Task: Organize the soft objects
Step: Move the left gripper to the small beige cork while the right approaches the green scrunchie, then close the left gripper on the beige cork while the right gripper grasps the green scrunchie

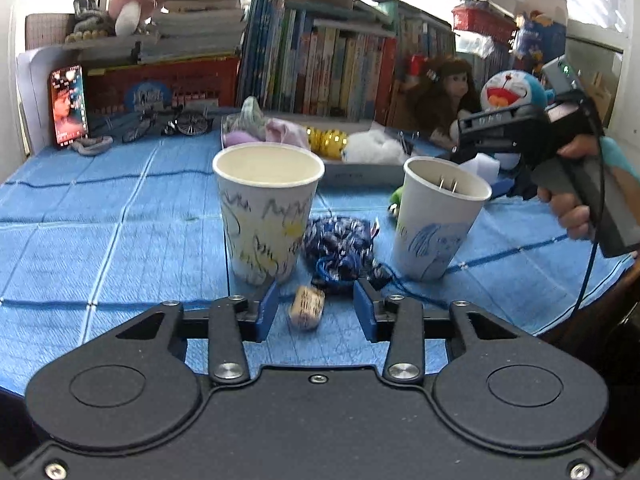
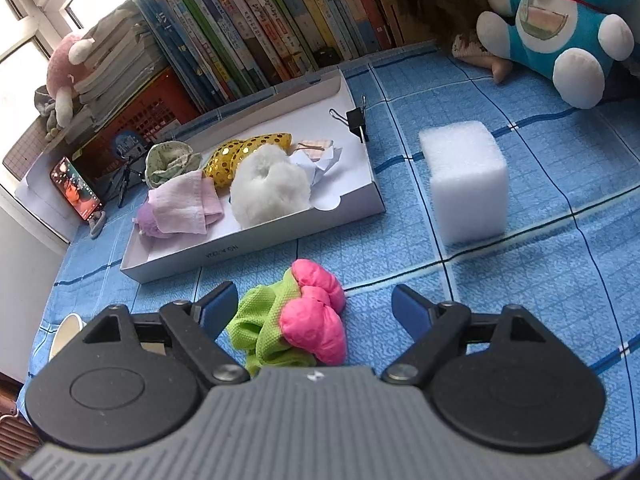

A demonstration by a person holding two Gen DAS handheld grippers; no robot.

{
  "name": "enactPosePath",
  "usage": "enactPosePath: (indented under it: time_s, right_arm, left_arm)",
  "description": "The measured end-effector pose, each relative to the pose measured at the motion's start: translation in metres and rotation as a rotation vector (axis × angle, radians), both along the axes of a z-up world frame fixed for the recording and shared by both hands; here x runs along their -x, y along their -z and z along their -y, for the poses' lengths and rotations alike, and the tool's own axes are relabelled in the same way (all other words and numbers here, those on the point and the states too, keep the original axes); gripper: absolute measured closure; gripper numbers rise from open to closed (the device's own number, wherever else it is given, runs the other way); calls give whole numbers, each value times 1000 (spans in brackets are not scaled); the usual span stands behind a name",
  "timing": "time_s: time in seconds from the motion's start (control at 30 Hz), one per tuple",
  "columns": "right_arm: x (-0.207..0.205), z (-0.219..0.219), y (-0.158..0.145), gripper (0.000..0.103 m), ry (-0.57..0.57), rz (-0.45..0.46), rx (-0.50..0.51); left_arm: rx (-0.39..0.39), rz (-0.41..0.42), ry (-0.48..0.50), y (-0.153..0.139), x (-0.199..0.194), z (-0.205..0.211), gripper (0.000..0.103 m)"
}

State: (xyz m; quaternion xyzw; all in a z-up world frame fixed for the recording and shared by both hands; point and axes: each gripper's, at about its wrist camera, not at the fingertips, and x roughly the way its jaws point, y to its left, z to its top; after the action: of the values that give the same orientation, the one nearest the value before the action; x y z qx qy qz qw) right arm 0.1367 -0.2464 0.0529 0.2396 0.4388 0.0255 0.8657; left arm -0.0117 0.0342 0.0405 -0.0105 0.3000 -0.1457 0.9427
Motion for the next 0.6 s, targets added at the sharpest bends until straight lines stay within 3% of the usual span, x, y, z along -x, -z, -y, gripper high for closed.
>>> enactPosePath:
  time_s: [0.1,0.17,0.27,0.6]
  right_arm:
    - [-1,-1,3,20,5,-4,0]
    - [-1,0,6,32,19,0,0]
    - [-1,2,11,41,26,1,-25]
    - [-4,-3,23,43,13,-15,-36]
  left_arm:
    - [-14,-6,-7,7,-4,2,68]
    - [-28,-4,-12,9,-7,4,70]
    - [-48,-2,-15,14,-9,7,70]
    - [-71,-38,-16,29,-23,13,71]
